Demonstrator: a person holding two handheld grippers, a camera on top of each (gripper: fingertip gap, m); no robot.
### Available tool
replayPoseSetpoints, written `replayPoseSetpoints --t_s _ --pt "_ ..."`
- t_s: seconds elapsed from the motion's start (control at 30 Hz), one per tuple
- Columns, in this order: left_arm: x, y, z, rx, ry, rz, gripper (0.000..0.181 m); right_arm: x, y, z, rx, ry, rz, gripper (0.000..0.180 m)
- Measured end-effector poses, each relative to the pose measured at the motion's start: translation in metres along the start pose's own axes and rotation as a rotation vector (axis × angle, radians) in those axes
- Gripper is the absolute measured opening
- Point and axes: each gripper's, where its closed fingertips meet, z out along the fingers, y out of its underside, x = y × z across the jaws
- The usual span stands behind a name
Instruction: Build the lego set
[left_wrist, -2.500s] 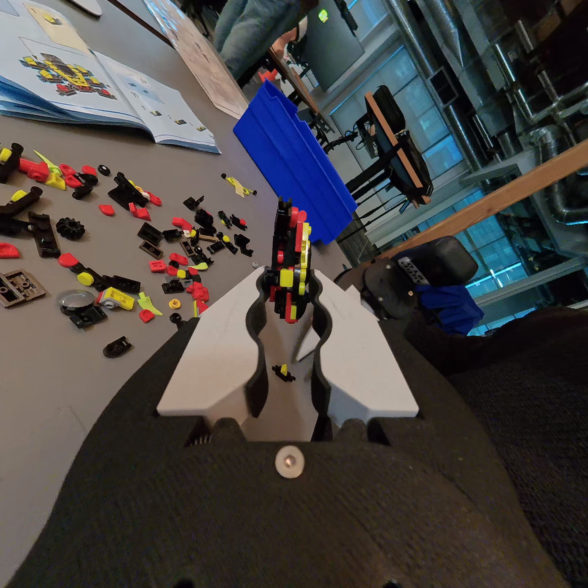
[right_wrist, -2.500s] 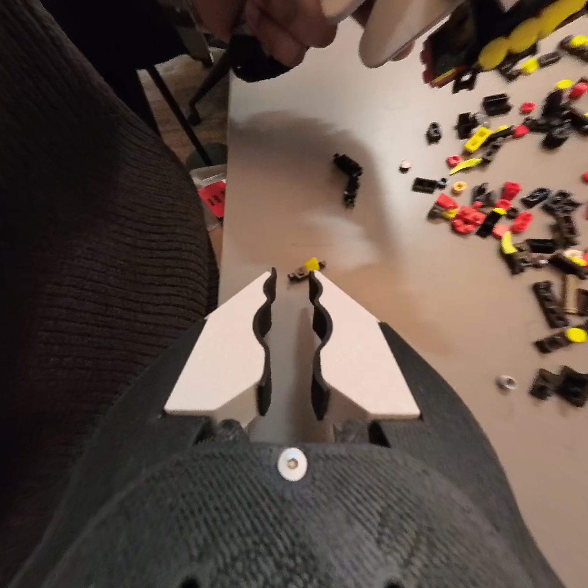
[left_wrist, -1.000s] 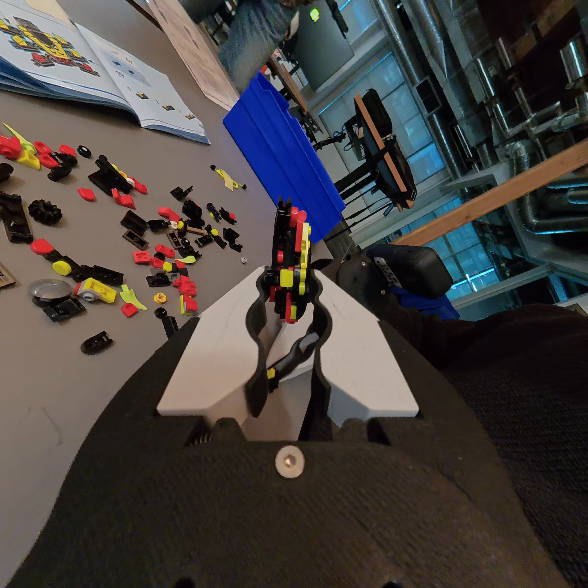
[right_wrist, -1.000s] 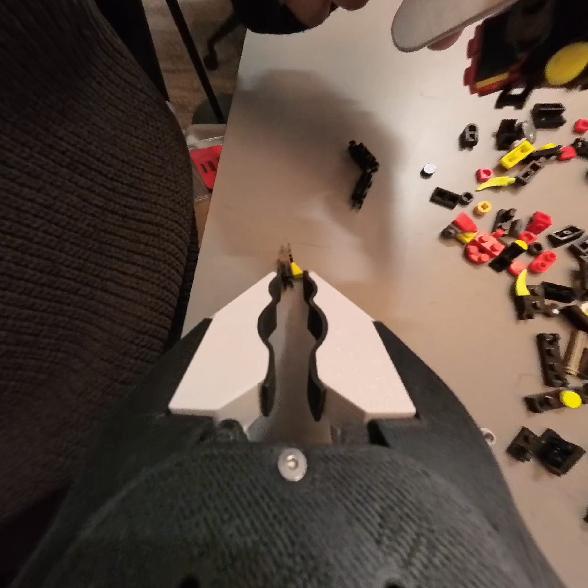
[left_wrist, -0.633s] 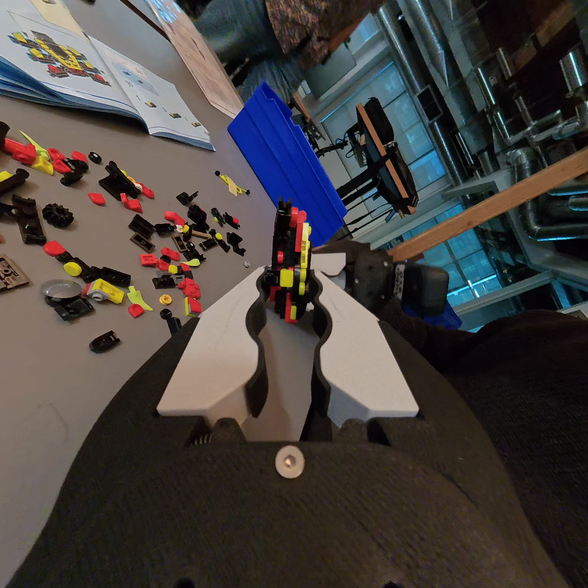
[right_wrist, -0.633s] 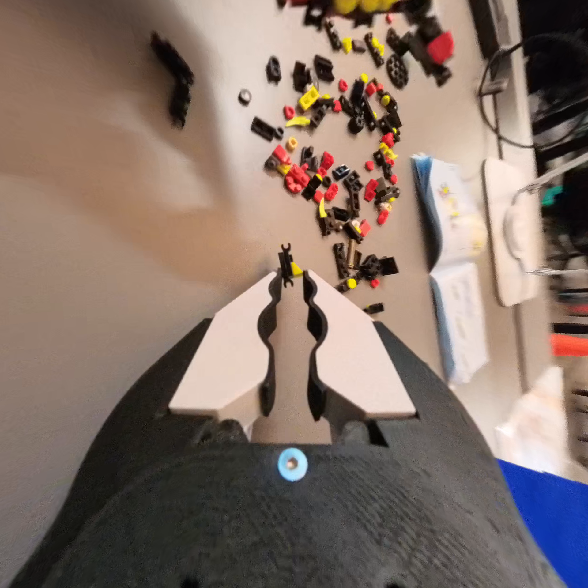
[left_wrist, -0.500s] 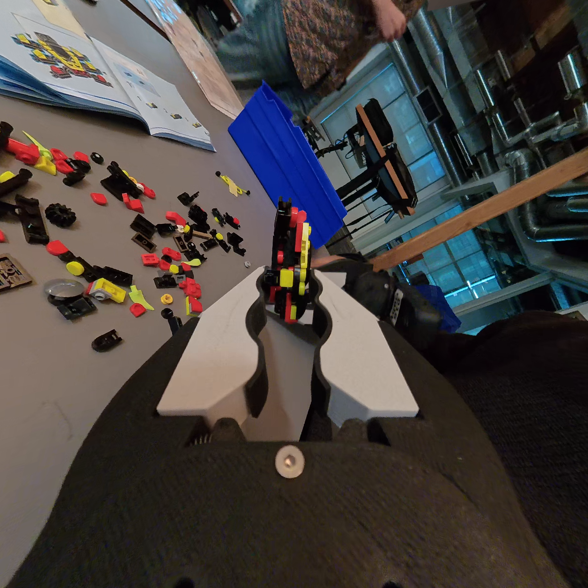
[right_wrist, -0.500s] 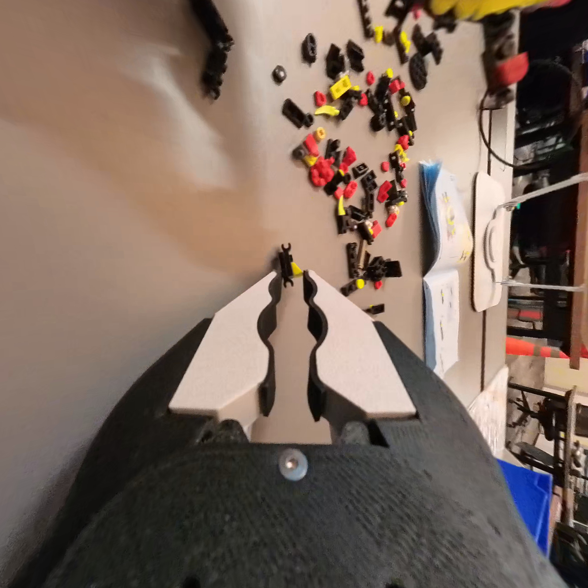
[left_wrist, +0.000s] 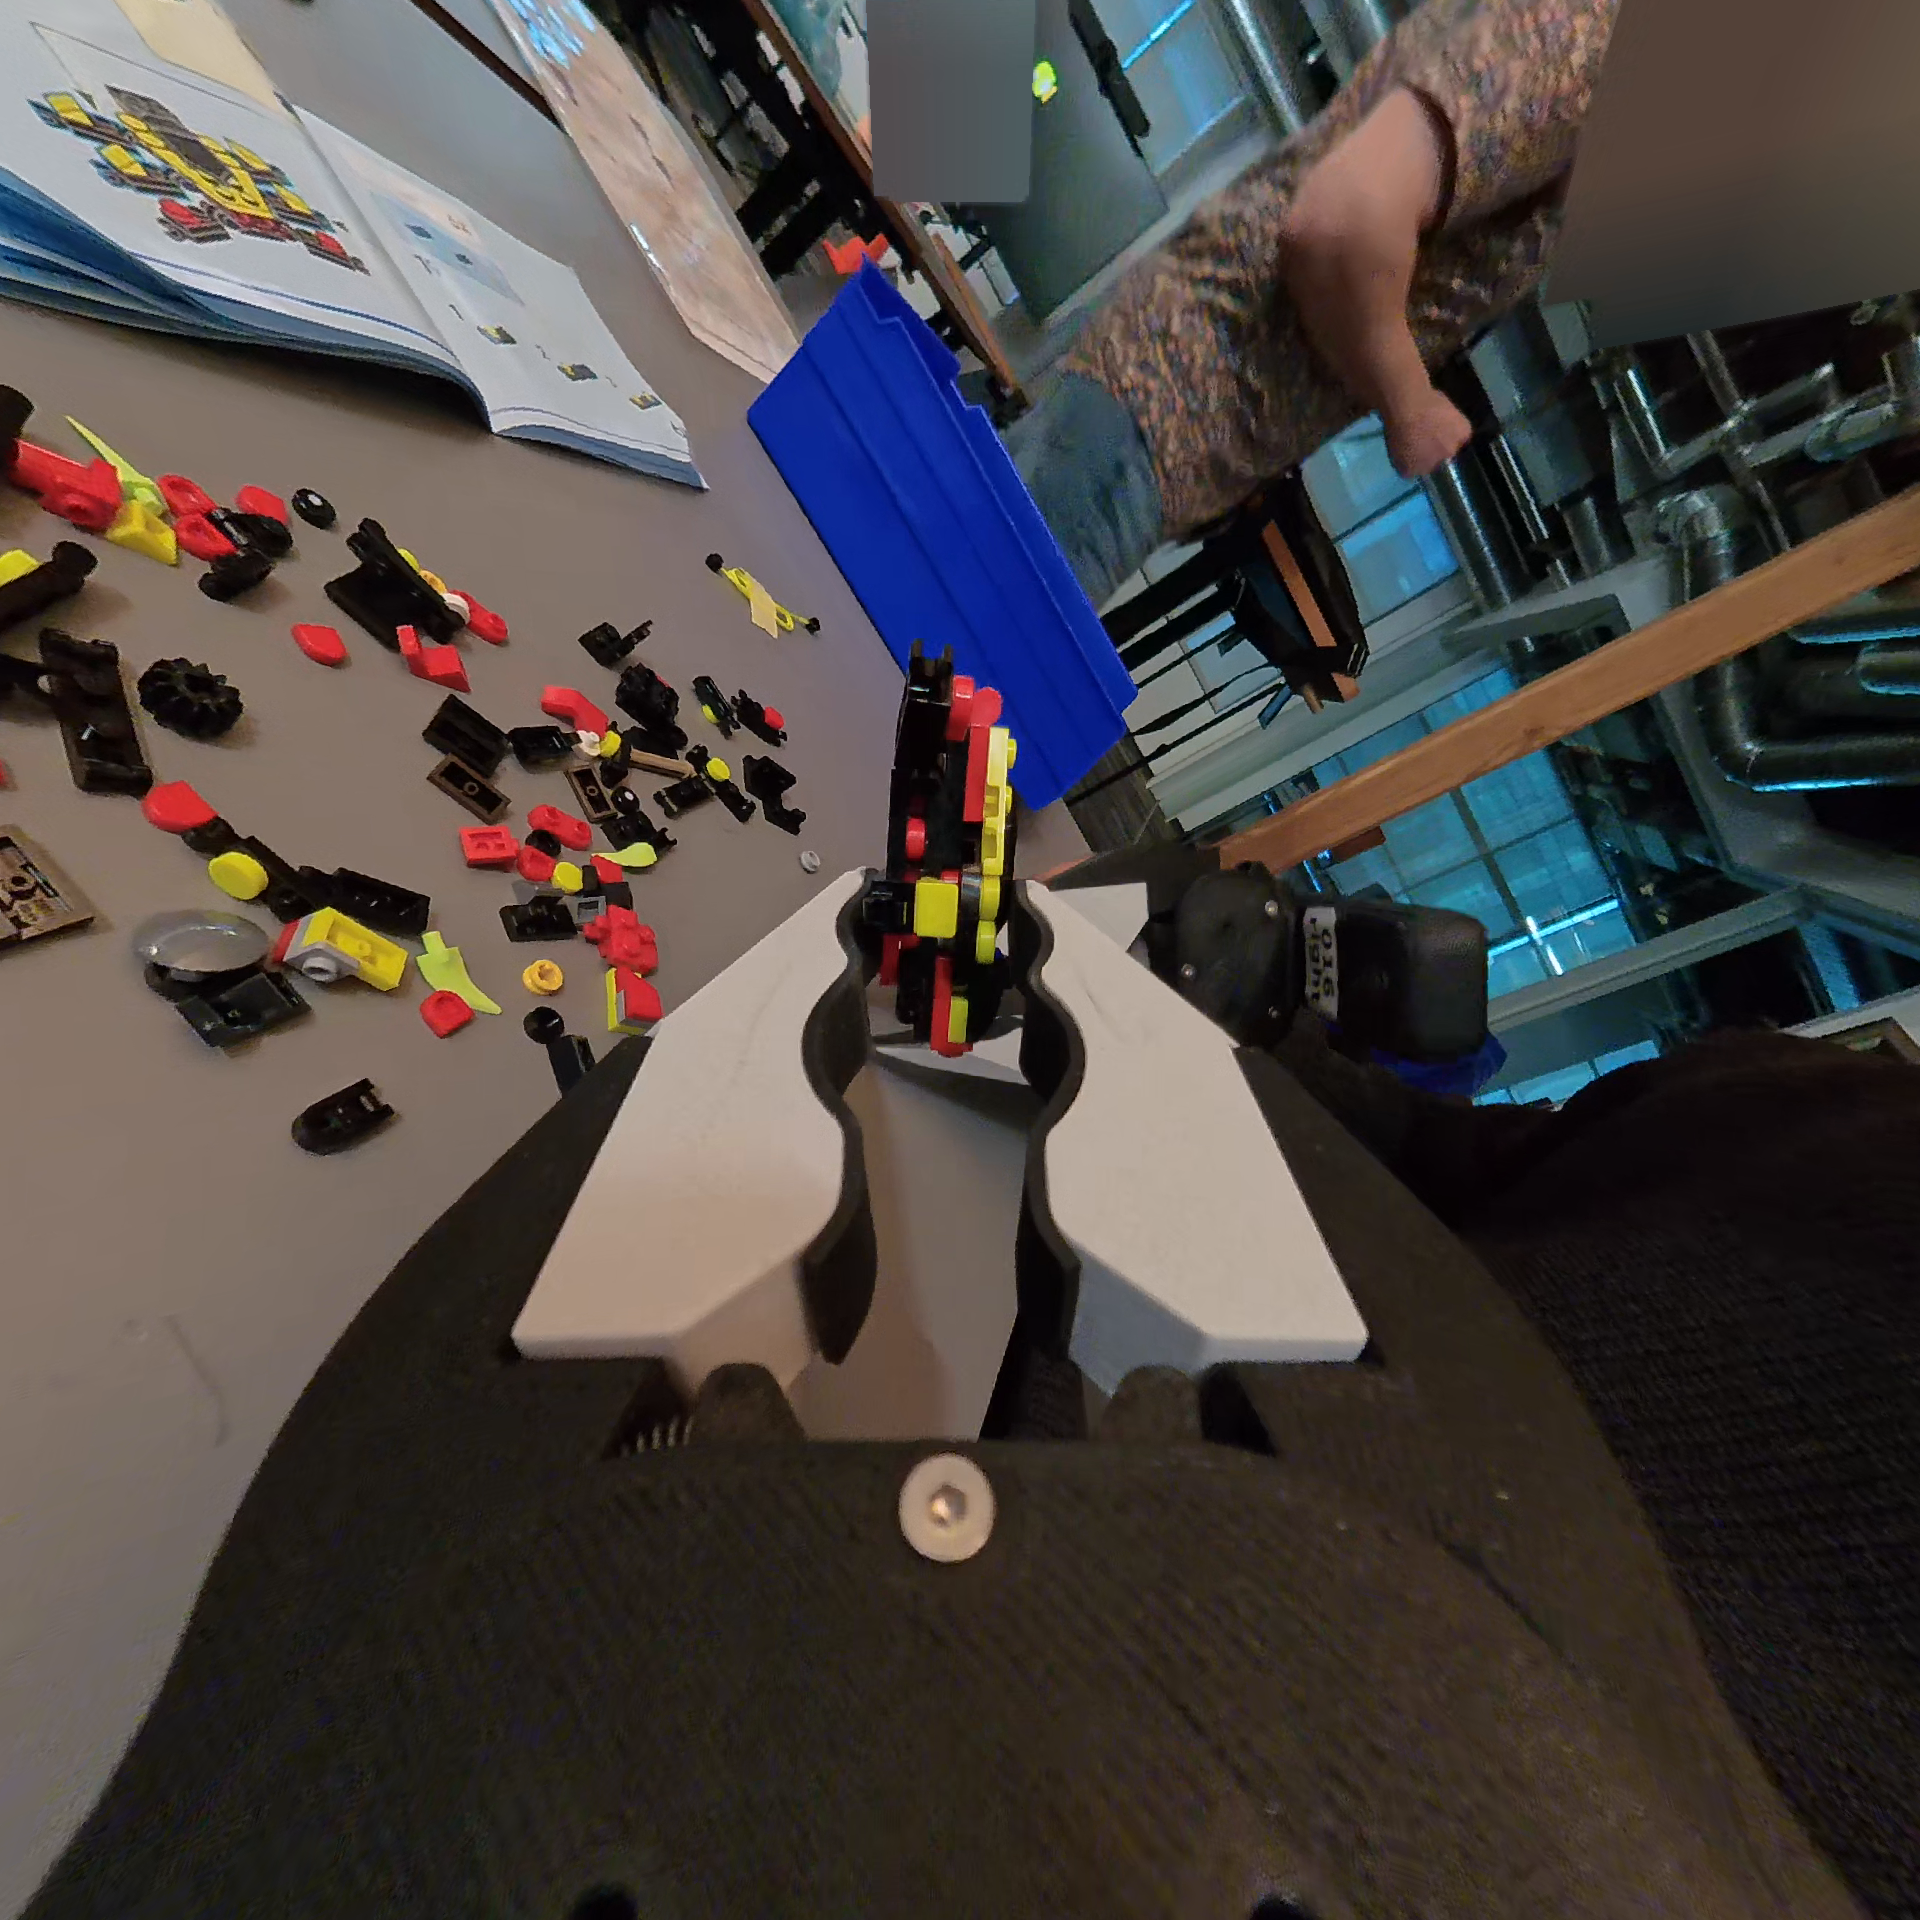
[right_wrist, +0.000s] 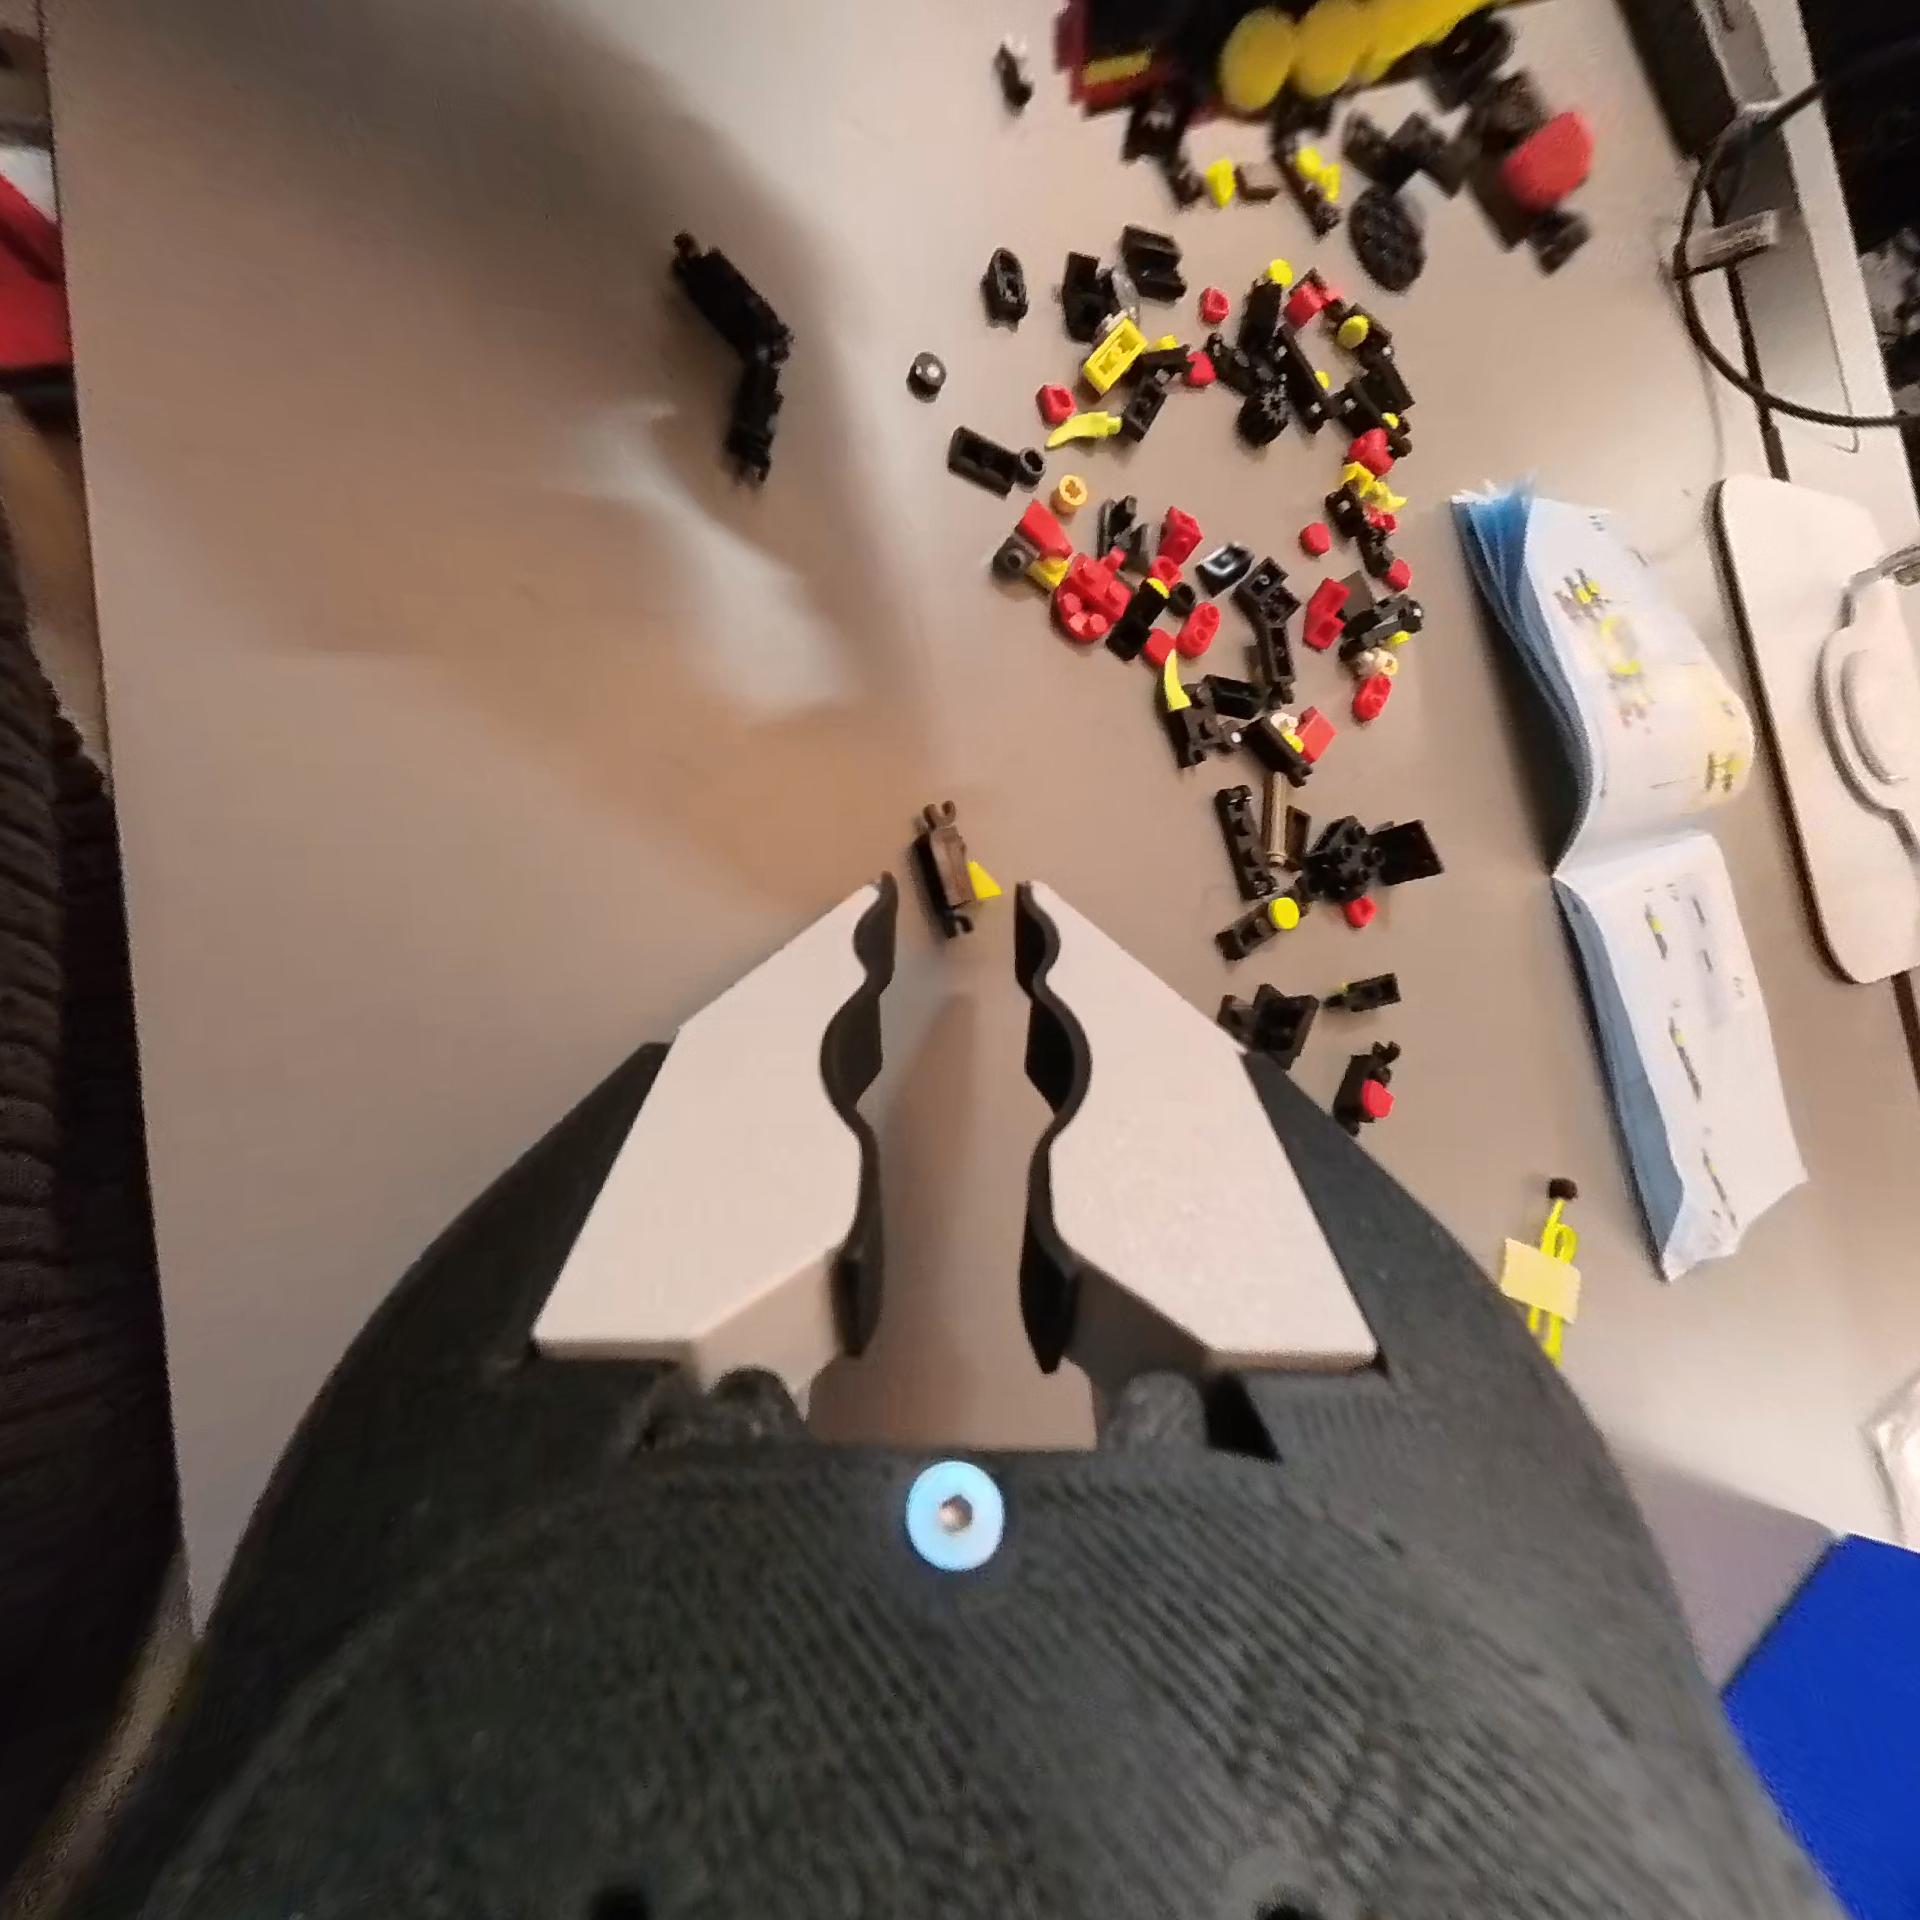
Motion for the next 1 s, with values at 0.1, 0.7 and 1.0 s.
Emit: replayPoseSetpoints --t_s 0.1,0.7,1.0 --pt "0.0 0.001 0.002 -0.003 0.001 -0.002 0.021 0.006 -0.005 -0.004 0.045 -0.008 0.074 0.023" --pt "0.004 0.007 0.006 -0.02 0.001 0.007 0.021 0.009 0.007 0.009 0.023 -0.231 0.586 0.024" --pt "0.004 0.007 0.003 -0.015 0.008 -0.003 0.021 -0.002 0.006 0.011 0.007 -0.262 0.519 0.009"
